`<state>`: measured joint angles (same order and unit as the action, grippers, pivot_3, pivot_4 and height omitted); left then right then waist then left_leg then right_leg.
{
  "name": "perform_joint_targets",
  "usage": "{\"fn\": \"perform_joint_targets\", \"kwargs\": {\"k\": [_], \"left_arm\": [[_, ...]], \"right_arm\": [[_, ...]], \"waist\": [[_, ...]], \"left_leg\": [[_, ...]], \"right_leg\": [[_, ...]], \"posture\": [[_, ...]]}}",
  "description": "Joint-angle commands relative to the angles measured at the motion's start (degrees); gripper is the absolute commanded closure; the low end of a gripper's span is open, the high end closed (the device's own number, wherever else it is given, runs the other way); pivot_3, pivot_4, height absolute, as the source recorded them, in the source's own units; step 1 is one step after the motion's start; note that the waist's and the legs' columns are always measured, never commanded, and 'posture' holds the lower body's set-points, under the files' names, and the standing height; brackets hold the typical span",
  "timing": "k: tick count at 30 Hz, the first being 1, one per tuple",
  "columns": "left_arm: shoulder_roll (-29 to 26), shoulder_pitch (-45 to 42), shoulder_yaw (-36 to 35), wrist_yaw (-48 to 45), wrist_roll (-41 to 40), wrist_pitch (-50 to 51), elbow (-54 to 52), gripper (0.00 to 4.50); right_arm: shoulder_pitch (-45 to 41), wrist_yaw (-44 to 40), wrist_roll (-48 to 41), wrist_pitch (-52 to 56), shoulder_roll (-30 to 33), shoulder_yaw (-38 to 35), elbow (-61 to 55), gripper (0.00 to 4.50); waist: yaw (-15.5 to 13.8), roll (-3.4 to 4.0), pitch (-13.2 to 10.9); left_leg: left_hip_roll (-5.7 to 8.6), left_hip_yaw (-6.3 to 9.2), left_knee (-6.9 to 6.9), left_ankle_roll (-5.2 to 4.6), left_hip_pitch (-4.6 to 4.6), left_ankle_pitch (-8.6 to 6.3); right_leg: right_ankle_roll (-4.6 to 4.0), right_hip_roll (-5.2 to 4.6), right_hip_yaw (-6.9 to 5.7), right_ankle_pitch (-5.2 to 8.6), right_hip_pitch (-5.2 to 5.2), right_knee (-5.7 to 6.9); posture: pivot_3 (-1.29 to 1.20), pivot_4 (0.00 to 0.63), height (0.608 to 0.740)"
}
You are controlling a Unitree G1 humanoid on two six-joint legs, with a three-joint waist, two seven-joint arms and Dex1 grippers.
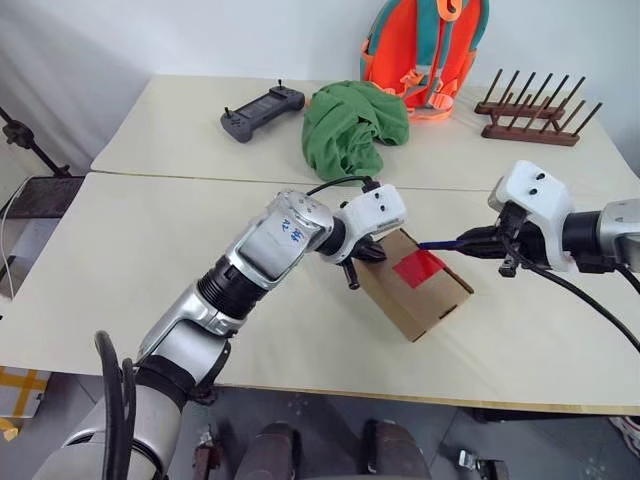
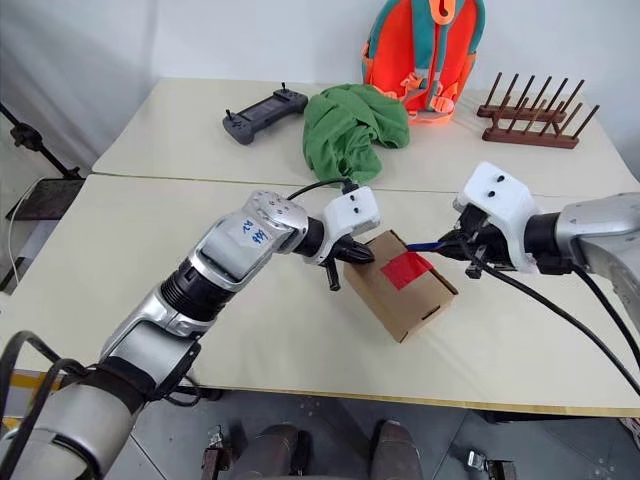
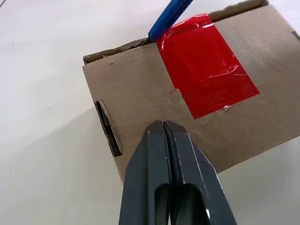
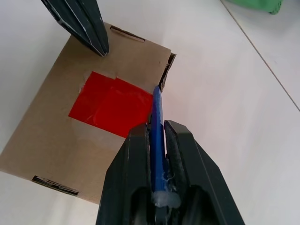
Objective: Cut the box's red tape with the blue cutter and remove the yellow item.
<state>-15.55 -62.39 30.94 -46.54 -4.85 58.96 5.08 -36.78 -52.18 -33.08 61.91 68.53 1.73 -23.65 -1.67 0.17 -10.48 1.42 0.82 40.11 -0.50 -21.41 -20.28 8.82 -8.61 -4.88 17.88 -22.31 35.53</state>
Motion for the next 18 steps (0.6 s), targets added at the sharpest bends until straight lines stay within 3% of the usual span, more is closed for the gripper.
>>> {"fn": "perform_joint_targets", "kwargs": {"k": [1, 18], "left_arm": [[-0.3, 1.1, 4.4, -0.5, 1.1, 3.8, 1.6, 4.47], [2.1, -0.1, 3.5, 3.3, 2.3, 7.0, 6.1, 4.47]], "right_arm": [[-0.4, -1.8, -0.5, 1.2, 1.6, 0.1, -1.8, 4.33], [7.1, -7.7, 1.2, 0.0, 10.5, 0.0, -2.2, 4.33]], "waist": [[0.0, 0.0, 0.0], [-1.0, 0.01, 0.0]], "left_leg": [[0.0, 0.0, 0.0, 0.0, 0.02, 0.0], [0.01, 0.15, -0.04, -0.03, 0.25, -0.02]], "right_leg": [[0.0, 0.0, 0.0, 0.0, 0.02, 0.0], [0.0, 0.04, 0.01, 0.0, 0.52, -0.49]], "posture": [[0.0, 0.15, 0.74], [0.0, 0.15, 0.74]]}}
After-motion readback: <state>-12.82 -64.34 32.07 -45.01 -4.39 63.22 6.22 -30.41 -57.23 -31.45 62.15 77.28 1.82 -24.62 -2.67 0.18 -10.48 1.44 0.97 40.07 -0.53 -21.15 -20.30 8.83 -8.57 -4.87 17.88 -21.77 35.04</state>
